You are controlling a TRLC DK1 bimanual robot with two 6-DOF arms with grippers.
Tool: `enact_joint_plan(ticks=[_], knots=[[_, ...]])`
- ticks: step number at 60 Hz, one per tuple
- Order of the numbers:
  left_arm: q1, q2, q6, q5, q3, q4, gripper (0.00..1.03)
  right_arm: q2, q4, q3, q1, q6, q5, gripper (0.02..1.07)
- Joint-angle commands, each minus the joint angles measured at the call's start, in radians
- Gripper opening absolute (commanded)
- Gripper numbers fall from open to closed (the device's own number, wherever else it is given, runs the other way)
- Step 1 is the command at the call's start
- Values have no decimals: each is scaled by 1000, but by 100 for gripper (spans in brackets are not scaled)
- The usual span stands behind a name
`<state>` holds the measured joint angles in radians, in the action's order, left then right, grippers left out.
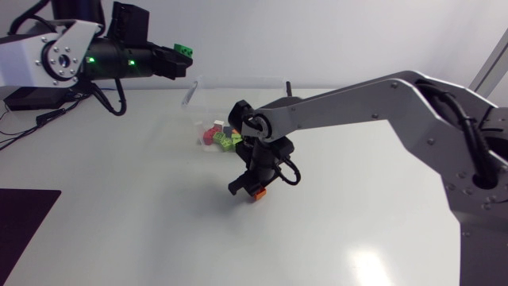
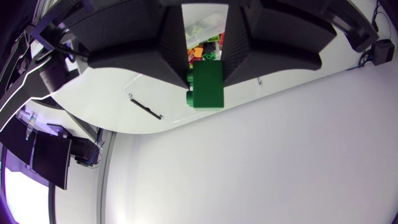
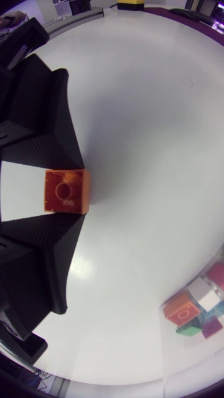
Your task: Place the duplo bricks in the container
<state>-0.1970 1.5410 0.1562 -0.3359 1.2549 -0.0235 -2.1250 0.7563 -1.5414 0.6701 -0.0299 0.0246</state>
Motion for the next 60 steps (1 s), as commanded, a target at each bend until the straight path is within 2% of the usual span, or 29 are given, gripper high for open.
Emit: enact_joint_plan(ticks=[1,21,30,31,32,37,39,40,43,45,48,53,60], knots=[[-24,79,-32,5,67,20,19,94,14,12,-35,-5,-6,29],[-79,321,-72,55,314,14,20,269,46,4,-129,19,5,29],[-96,409,-103,83,406,8,24,326,49,-19,-158,30,5,29],[-96,415,-103,87,414,8,26,332,49,-22,-161,31,3,29],[-99,427,-107,89,426,7,34,336,49,-26,-164,31,3,29],[-105,476,-109,97,482,-53,81,362,51,-51,-182,38,6,29],[-108,484,-103,98,491,-79,96,372,51,-66,-190,39,8,29],[-110,484,-99,98,489,-84,100,375,51,-72,-195,41,8,29],[-111,482,-83,98,489,-112,99,385,51,-95,-202,47,8,29],[-113,478,-61,98,498,-171,99,390,49,-115,-205,51,9,29],[-108,461,-58,101,491,-188,99,392,44,-140,-211,53,9,29],[-94,406,-26,106,480,-289,99,387,32,-181,-216,53,20,29],[-76,304,0,115,399,-326,99,364,-6,-241,-205,48,24,29]])
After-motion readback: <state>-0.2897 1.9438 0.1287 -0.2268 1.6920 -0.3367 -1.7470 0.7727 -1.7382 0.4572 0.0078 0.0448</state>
